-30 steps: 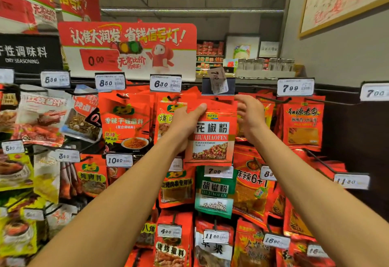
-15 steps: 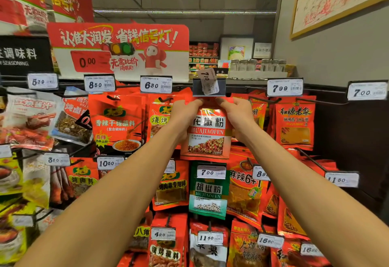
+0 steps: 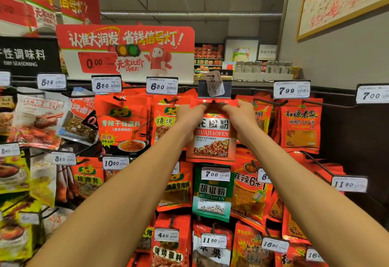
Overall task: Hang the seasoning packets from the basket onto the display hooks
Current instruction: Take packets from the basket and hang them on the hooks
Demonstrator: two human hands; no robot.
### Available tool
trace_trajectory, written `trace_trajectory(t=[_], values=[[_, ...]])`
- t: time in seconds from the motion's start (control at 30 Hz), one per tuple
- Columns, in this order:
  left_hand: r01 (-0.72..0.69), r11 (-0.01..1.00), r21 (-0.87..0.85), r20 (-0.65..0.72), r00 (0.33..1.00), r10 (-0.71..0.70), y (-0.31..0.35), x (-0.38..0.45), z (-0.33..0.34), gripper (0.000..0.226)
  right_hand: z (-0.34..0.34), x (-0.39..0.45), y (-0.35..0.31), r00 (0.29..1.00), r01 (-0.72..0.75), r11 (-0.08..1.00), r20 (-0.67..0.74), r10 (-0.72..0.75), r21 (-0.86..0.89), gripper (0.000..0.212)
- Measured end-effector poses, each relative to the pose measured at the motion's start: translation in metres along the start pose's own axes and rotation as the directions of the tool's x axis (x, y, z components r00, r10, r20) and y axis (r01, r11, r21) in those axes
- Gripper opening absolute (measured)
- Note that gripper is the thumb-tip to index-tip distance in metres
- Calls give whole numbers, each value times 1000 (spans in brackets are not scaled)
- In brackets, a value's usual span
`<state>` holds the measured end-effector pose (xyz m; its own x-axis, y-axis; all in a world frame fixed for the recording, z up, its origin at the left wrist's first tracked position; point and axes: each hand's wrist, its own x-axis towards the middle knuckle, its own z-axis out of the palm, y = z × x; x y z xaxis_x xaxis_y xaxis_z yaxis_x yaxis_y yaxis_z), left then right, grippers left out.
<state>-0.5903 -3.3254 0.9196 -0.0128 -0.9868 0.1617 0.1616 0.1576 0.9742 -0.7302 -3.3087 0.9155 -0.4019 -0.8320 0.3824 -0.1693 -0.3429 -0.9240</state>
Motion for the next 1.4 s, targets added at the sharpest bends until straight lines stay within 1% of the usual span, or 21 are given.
trace_trajectory(t=[0.03,0.1,0.17,0.27,0.33,0.4,0.47,0.57,0.63,0.7,0.83,0.93,1.03,1.13,1.2,1.23,1.3,1.33,1.4], values=[[-10,1000,25,-7,1000,11,-2,1,0,17,0,0,2,1000,-1,1000,9,1,1,11],[-34,995,98,-19,999,36,-4,1,-2,21,2,4,5,1000,0,999,-22,-1,-34,16],[-72,982,176,-46,996,82,-6,1,-7,23,7,8,2,996,29,991,-81,-40,-127,22],[-126,957,261,-78,985,152,-9,1,-17,30,17,12,-5,989,77,976,-105,-100,-206,22],[-138,958,253,-70,985,160,-11,0,-21,31,17,12,-3,987,75,977,-125,-102,-201,24],[-129,963,235,-62,987,148,-10,-2,-19,31,12,10,5,989,41,985,-137,-64,-167,24],[-141,965,222,-70,985,160,-10,-2,-16,30,9,8,12,989,32,989,-137,-52,-146,19],[-128,959,254,-90,984,155,-12,0,-16,29,14,15,14,979,55,973,-180,-97,-225,26],[-116,953,280,-104,983,150,-12,-2,-20,23,19,26,12,976,30,958,-197,-89,-285,22],[-111,948,300,-105,983,148,-12,-3,-25,16,22,38,12,976,-14,934,-208,-65,-356,25],[-82,963,259,-55,994,99,-14,-5,-31,11,26,60,13,977,-59,859,-205,-54,-508,35],[-92,962,256,-10,995,98,-20,-7,-36,15,29,70,13,974,-112,836,-224,-13,-537,42],[-66,974,218,58,997,54,-20,-10,-42,15,26,75,17,979,-129,829,-205,18,-544,40],[-37,983,178,94,995,20,-22,-12,-52,13,8,61,29,971,-100,858,-236,-25,-503,38],[-23,987,159,116,993,4,-25,-16,-60,10,-9,40,35,968,-63,914,-246,-42,-402,26],[-25,987,160,130,992,4,-27,-20,-63,11,-17,27,37,976,-48,950,-219,-22,-310,18],[-43,983,178,166,986,13,-33,-30,-71,12,-30,-5,42,993,-55,990,-106,42,-130,20],[-41,983,180,178,984,8,-39,-37,-75,13,-36,-22,45,998,-63,995,-34,61,-76,20],[-8,986,164,190,981,-23,-54,-50,-86,15,-44,-57,53,993,-88,996,78,89,-21,16]])
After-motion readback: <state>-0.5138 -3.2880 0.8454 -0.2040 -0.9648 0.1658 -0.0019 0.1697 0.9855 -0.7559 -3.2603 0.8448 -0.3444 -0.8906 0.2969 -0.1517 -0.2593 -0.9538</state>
